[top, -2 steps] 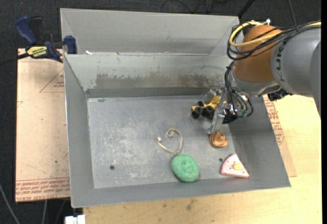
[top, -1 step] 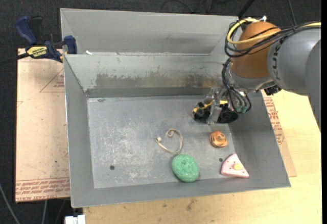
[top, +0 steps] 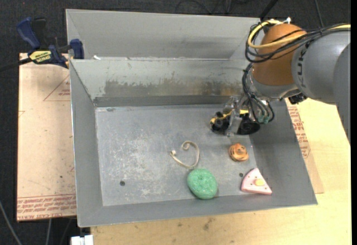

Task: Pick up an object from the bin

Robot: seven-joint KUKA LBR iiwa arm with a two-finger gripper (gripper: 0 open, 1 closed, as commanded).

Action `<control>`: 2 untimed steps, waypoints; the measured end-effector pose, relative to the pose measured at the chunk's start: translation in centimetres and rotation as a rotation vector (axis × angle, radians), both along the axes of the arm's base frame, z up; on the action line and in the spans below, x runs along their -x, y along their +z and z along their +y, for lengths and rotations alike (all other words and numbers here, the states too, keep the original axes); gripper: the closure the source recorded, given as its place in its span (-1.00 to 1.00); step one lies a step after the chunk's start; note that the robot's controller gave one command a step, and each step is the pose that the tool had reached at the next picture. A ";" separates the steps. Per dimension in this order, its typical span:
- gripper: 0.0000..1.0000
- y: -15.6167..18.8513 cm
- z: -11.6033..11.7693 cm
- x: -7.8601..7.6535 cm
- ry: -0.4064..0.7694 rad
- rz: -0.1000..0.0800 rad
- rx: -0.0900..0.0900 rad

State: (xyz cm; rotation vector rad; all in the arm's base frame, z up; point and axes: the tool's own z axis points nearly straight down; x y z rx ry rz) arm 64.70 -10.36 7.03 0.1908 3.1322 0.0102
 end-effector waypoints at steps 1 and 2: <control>1.00 0.0 0.0 0.0 0.000 0.000 0.000; 1.00 0.0 0.0 0.0 0.001 0.000 0.000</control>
Offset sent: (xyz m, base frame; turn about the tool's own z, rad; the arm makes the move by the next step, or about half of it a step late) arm 0.0000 0.0000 0.0000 0.0000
